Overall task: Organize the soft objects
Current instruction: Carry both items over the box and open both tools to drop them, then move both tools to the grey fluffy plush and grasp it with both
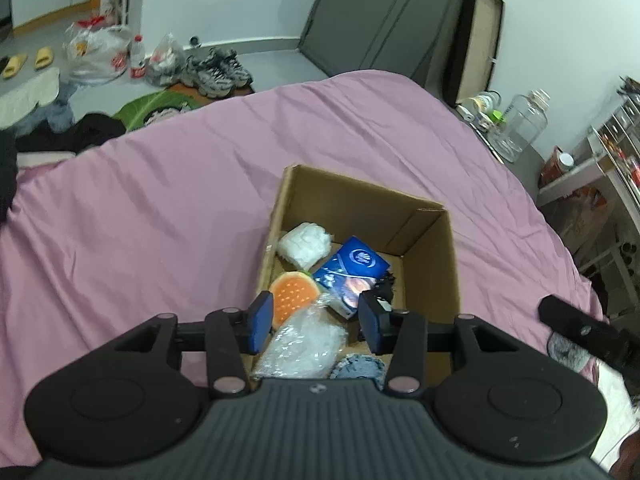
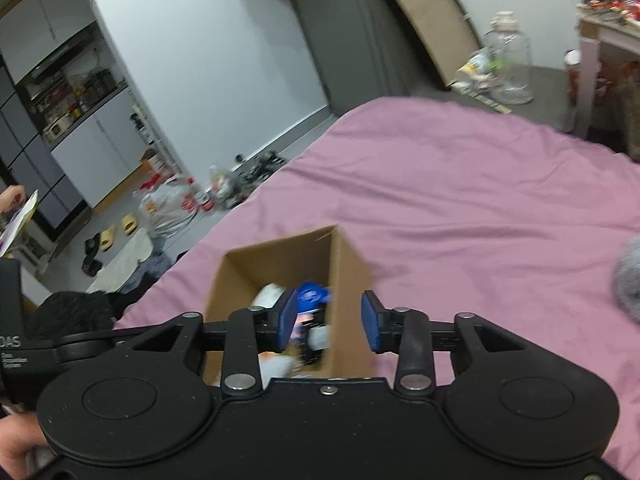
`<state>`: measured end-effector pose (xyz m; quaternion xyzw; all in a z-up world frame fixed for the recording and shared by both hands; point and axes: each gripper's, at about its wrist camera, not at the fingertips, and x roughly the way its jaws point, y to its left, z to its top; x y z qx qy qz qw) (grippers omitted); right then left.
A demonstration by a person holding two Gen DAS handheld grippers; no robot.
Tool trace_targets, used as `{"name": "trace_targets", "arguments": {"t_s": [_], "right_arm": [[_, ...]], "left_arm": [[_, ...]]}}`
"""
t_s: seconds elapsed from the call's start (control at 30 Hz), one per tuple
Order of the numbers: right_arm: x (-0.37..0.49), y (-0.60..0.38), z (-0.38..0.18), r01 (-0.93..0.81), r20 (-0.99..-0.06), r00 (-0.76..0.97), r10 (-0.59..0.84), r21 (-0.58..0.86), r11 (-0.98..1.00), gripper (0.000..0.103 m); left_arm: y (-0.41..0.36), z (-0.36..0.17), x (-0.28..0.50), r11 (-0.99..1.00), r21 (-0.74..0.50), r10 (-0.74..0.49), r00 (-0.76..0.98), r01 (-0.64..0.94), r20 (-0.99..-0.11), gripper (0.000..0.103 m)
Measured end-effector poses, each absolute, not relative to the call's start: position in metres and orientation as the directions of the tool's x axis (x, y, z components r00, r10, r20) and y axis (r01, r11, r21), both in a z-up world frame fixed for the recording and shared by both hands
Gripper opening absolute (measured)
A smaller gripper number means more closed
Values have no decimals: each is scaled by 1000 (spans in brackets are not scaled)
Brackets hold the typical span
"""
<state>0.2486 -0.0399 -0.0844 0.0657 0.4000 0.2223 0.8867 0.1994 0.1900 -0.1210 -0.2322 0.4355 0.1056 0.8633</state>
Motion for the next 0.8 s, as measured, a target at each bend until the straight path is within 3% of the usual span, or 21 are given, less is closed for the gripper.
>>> {"name": "trace_targets", "arguments": {"t_s": [0.23, 0.57, 0.8], "right_arm": [[258, -88, -81, -284, -666, 625, 407, 292, 913, 47], [265, -141, -86, -223, -644, 659, 389, 327, 918, 65], [277, -190, -94, -148, -600, 713, 362, 377, 914, 66]], "left_arm": [[163, -106, 204, 908, -246, 11, 606, -340, -795, 63], [121, -92, 218, 929, -203, 28, 606, -309, -795, 64], [85, -85, 232, 939, -189, 24, 606, -286, -795, 64]]}}
